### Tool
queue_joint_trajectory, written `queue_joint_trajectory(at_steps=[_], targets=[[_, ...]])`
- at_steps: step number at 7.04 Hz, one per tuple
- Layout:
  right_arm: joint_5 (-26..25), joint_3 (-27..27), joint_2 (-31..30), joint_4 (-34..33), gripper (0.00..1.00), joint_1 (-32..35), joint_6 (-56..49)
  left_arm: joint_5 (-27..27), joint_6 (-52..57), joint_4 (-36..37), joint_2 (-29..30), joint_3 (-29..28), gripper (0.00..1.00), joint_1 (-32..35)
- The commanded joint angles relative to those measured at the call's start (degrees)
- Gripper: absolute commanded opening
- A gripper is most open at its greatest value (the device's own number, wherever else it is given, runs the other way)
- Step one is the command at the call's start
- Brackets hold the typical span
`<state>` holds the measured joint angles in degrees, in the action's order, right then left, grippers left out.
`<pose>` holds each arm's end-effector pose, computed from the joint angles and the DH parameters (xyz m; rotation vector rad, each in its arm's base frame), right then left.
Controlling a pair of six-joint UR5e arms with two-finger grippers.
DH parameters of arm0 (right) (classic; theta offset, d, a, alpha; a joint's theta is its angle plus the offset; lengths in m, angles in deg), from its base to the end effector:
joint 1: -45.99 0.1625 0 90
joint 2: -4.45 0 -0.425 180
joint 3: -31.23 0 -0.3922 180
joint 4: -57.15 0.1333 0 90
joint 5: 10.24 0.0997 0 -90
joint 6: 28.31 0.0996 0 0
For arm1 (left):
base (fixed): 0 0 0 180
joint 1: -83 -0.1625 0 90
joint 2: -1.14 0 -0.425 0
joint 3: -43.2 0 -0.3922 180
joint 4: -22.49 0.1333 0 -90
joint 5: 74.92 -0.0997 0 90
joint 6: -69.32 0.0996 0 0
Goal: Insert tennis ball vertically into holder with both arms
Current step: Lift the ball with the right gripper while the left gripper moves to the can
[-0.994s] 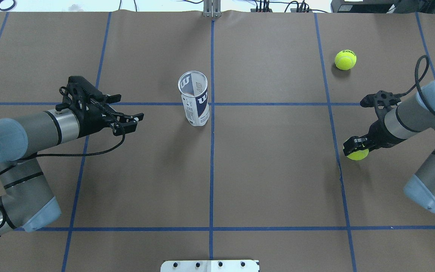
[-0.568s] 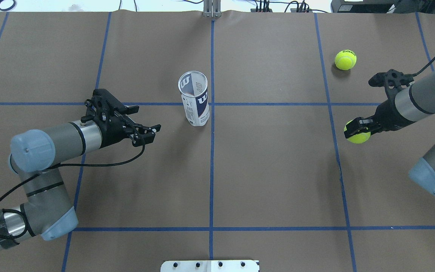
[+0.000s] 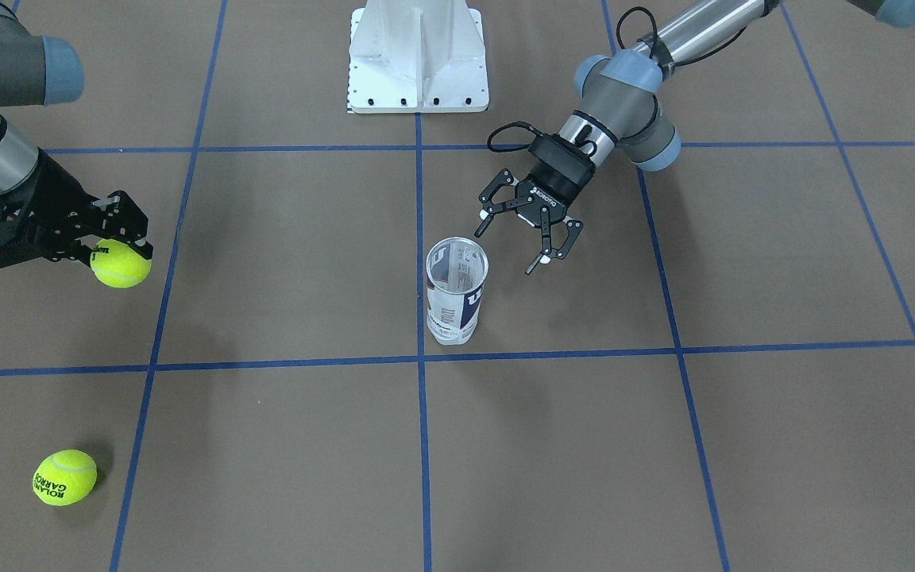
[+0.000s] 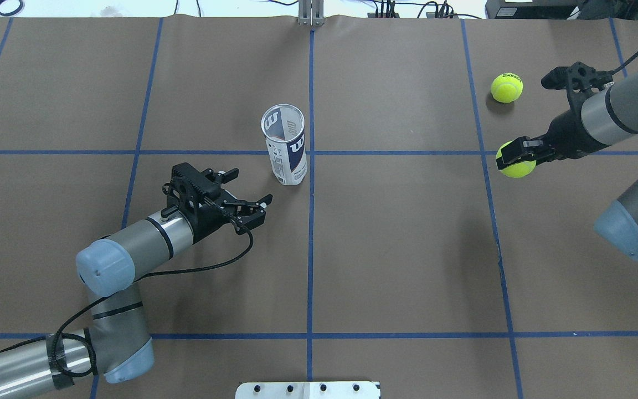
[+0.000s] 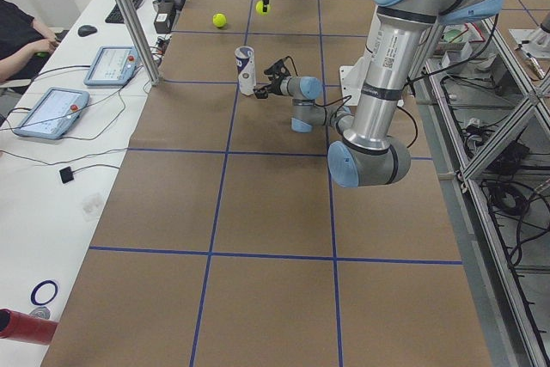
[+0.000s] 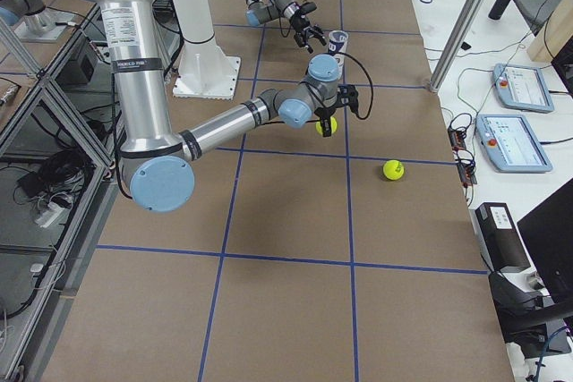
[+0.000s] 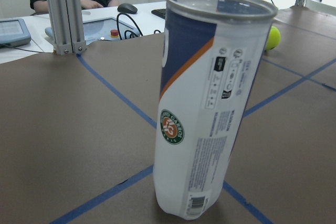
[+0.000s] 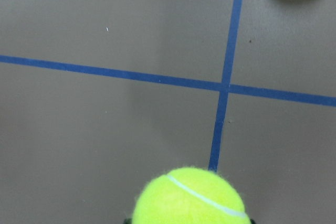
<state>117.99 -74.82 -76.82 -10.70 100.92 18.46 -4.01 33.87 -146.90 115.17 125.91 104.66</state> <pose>-0.2550 -0.4879 0.3988 0.1827 -0.9882 -0.0864 0.5258 -0.3873 0.3285 1.2183 1.1483 0.1540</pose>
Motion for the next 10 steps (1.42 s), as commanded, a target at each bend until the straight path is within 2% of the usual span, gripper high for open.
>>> queue_joint_trajectory(at_steps=[1,3,6,9,10], targets=[[0.44,-0.03,1.9,-0.62,0.0,0.61,0.16,-0.68,-0.06,-0.94,4.25,-4.21,0.98,-0.38],[0.44,-0.38,5.84,-4.81,0.0,0.7,0.24,-0.68,0.03,-0.94,6.72,-6.59,0.98,-0.38],[0.36,-1.0,9.54,-9.05,0.0,0.61,0.33,-0.68,0.2,-0.94,7.08,-6.86,0.98,-0.38],[0.36,-1.0,10.43,-9.15,0.0,0.61,0.33,-0.86,0.38,-0.59,7.08,-7.21,0.98,0.23],[0.36,-1.0,10.43,-9.15,0.0,0.61,0.33,-2.86,0.46,-0.68,7.08,-7.21,0.98,0.14]])
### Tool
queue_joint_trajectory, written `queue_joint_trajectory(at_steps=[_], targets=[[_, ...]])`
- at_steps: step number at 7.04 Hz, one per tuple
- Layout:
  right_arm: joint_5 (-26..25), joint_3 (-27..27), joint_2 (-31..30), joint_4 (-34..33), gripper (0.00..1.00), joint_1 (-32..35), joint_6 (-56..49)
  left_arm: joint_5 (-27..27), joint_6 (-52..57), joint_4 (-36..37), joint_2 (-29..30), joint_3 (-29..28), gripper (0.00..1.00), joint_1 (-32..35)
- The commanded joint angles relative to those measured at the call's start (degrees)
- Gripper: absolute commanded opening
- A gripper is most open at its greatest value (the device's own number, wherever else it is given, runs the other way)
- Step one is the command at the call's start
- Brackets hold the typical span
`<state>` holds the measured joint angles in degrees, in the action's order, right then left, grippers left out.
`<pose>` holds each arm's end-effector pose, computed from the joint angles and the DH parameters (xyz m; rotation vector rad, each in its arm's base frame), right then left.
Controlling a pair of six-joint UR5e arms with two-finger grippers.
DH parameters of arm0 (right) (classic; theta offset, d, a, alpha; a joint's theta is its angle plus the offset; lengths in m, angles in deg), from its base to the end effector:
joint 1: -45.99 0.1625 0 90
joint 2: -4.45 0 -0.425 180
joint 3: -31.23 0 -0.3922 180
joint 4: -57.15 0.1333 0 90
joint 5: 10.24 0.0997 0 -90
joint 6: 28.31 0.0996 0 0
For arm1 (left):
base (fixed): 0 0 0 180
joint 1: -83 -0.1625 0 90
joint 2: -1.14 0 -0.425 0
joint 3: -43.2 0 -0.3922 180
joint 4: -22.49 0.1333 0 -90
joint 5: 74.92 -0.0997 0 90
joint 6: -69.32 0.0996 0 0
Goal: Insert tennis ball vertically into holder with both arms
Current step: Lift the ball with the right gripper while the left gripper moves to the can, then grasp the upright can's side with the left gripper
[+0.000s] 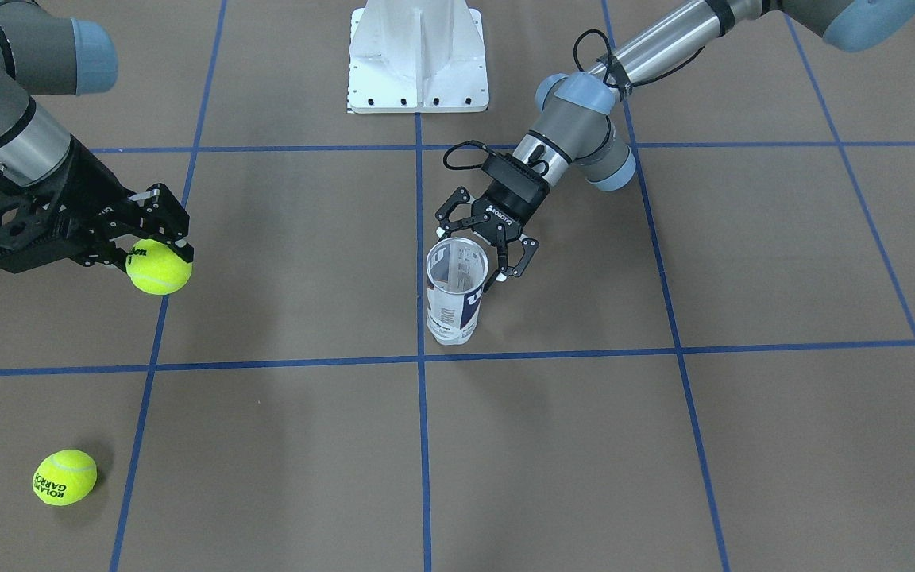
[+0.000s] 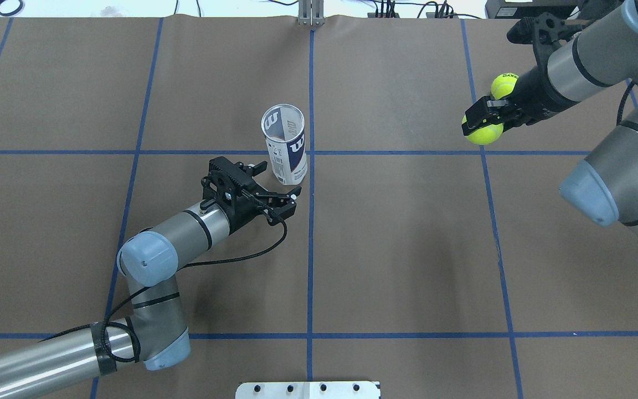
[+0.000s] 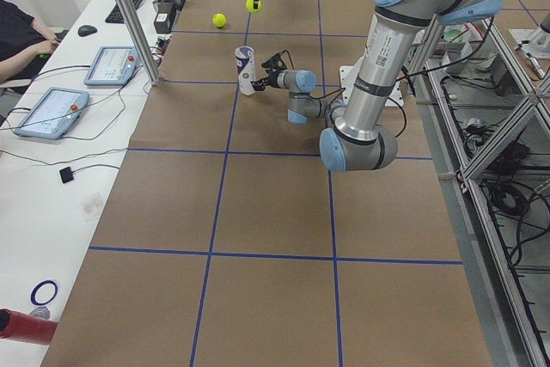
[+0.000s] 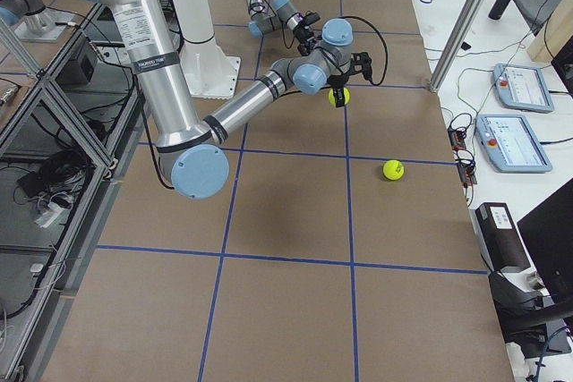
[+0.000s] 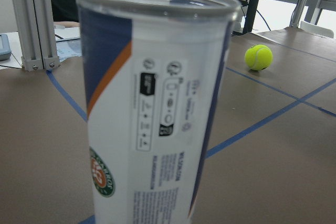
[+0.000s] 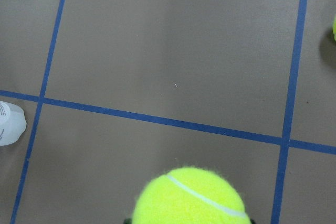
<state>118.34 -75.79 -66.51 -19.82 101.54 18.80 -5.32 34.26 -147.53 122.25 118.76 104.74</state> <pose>-0.2693 -0.5184 0.3090 0.2106 -1.0121 -0.0873 0.5661 -0.4066 0.3040 1.2388 1.1378 0.1357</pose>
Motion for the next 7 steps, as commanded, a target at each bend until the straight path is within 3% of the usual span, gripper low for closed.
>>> queue_joint_trajectory(at_steps=[1,4,7], targets=[[0.0,-0.03,0.12,-0.02,0.0,0.0,0.0,-1.84,0.07,0.12,0.09,-0.07,0.98,0.23],[0.0,0.15,0.12,-0.02,0.0,0.0,0.0,-2.28,0.07,0.56,0.88,-0.16,0.98,0.41],[0.0,0.23,0.04,-0.02,0.0,0.0,0.0,-3.67,0.07,0.48,3.77,-3.84,0.98,0.41]])
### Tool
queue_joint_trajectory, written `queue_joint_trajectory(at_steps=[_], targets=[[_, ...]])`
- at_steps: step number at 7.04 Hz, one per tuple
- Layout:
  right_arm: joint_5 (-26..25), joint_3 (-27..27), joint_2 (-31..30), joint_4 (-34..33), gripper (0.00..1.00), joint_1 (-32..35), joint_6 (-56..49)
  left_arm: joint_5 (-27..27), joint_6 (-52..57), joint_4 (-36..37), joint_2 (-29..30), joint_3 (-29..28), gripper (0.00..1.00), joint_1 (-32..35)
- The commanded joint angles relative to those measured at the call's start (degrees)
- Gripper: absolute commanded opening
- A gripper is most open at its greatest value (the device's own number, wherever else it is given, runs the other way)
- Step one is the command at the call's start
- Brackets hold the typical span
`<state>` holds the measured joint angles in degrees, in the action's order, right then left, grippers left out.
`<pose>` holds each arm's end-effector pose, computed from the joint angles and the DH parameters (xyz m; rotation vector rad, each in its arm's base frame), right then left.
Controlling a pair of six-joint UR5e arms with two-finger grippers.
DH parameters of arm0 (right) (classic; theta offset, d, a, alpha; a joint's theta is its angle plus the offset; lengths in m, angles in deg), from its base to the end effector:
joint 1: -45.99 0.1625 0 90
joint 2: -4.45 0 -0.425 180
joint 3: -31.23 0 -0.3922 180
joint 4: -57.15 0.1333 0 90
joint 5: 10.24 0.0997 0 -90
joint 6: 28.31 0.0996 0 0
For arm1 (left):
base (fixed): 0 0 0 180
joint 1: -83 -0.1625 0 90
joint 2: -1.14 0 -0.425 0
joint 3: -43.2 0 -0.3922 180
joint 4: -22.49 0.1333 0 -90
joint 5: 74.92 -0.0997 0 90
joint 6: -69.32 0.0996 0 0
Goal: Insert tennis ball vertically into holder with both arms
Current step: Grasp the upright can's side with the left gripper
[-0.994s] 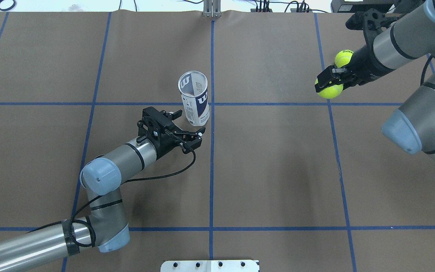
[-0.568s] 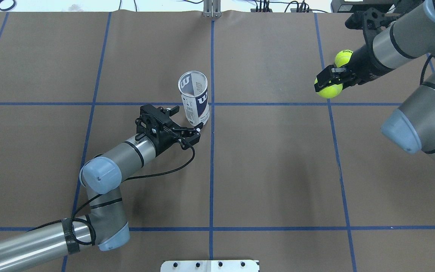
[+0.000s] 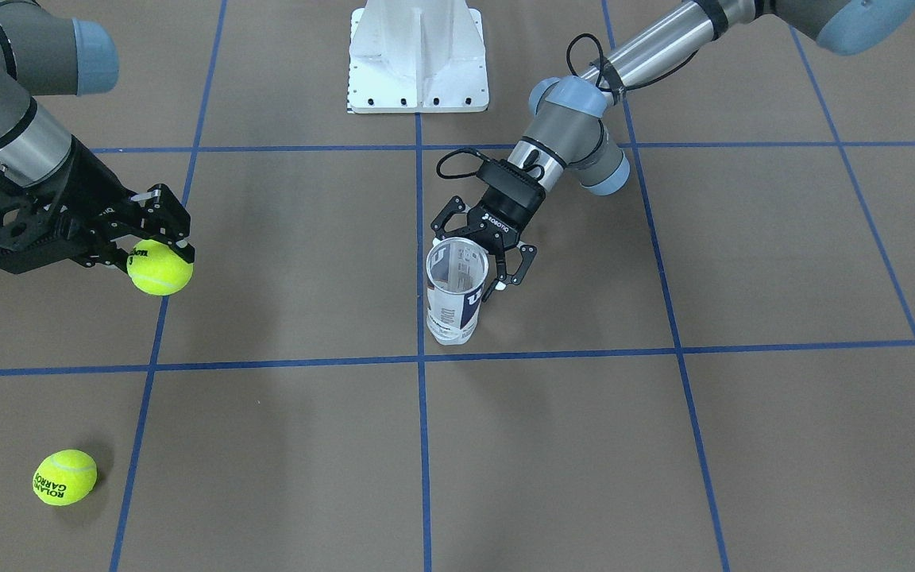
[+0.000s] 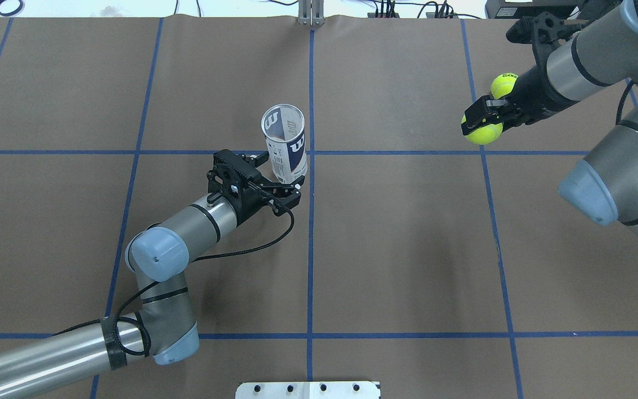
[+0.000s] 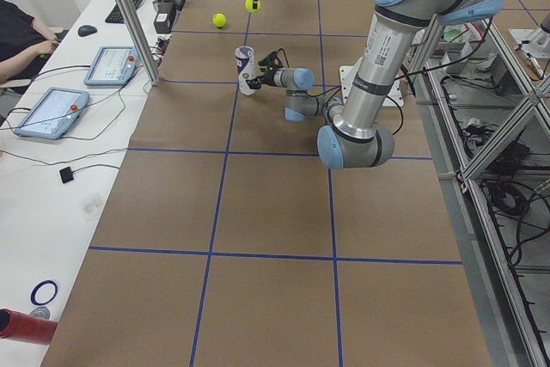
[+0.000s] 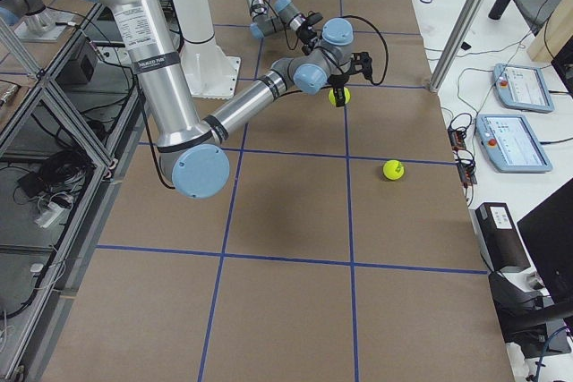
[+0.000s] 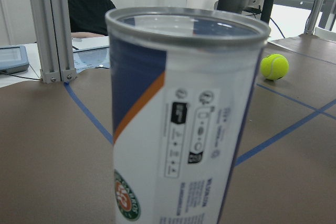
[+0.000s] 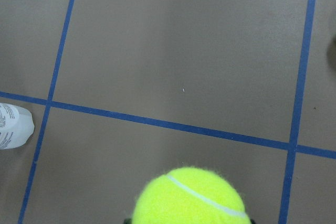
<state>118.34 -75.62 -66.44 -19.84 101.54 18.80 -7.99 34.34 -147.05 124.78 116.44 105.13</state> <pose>-0.2698 -0.5192 0.3097 0.2089 -1.0109 -0.0866 0.5749 -0.4198 0.2931 1.2623 1.1006 0.0944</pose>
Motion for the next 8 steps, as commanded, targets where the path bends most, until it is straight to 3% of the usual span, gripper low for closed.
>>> queue_joint_trajectory(at_steps=[1,8], targets=[[0.0,0.15,0.05,0.0,0.0,0.0,0.0,-1.19,0.09,0.0,1.35,-1.7,0.98,0.64],[-0.09,0.33,0.05,0.0,0.0,-0.09,0.0,-1.19,-0.09,0.0,2.66,-3.71,0.98,1.61]])
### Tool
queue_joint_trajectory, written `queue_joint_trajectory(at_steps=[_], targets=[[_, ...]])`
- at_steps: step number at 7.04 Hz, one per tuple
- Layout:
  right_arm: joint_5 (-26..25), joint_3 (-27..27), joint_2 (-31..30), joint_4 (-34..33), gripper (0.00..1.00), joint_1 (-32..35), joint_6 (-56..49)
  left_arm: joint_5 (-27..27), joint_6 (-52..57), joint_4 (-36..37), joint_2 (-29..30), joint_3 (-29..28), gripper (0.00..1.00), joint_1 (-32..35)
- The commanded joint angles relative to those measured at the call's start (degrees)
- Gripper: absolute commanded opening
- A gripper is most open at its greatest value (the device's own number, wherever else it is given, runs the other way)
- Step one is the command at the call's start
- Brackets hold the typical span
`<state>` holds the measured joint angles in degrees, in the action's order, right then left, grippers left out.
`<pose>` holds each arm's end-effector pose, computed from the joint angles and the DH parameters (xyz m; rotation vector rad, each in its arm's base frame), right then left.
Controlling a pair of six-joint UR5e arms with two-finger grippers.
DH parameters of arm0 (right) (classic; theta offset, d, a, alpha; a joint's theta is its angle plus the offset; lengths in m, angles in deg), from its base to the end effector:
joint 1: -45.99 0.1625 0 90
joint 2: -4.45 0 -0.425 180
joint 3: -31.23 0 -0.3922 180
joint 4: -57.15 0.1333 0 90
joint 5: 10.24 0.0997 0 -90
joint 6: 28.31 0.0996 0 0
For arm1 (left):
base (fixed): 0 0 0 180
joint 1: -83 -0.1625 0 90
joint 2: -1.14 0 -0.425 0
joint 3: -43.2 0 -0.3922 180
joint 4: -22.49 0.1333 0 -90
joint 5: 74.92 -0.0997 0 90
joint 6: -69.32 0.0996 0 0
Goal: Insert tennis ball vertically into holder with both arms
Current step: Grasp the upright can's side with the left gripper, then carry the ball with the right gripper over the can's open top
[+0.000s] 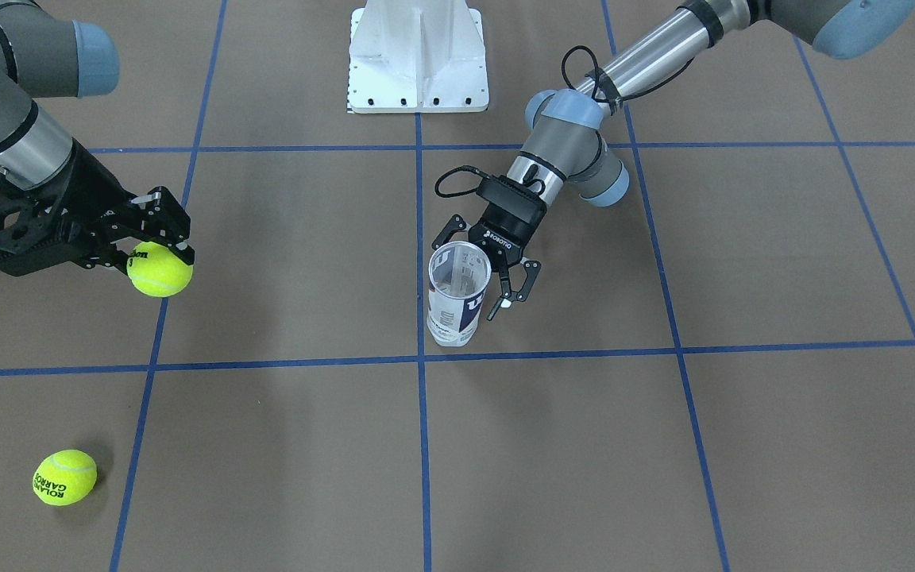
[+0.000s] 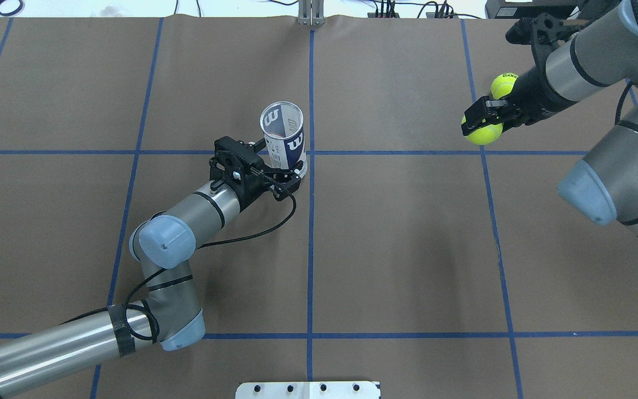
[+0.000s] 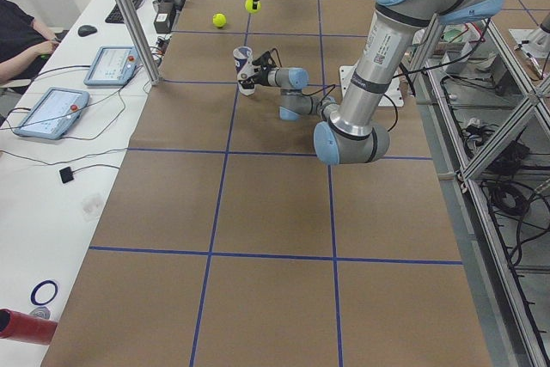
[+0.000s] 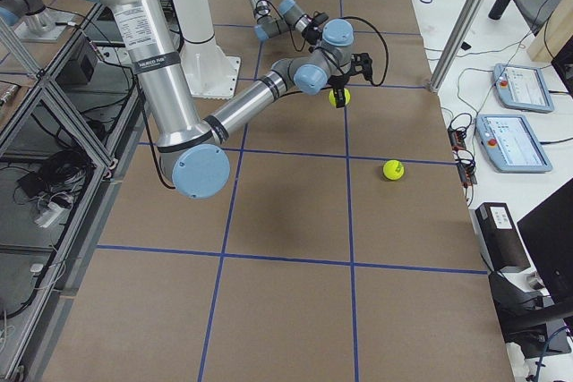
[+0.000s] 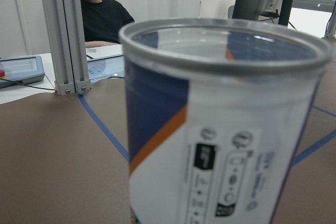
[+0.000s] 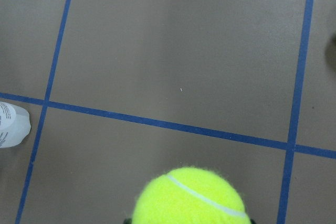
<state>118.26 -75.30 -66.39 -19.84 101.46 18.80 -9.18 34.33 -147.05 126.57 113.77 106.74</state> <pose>-0.2714 -0.5202 0.3117 0.2055 -1.0076 -0.0855 0.5744 -0.4430 0.2927 1.2788 1.0574 0.0613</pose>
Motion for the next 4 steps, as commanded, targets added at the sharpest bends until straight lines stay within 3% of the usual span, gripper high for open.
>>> queue_joint_trajectory(at_steps=[1,4], targets=[[0.0,0.1,0.0,0.0,0.0,-0.01,0.0,0.0,-0.17,-0.09,2.52,-3.14,0.98,-0.01],[0.0,-0.07,0.09,0.0,0.0,-0.01,0.0,0.0,-0.17,-0.09,2.89,-3.86,0.98,-0.01]])
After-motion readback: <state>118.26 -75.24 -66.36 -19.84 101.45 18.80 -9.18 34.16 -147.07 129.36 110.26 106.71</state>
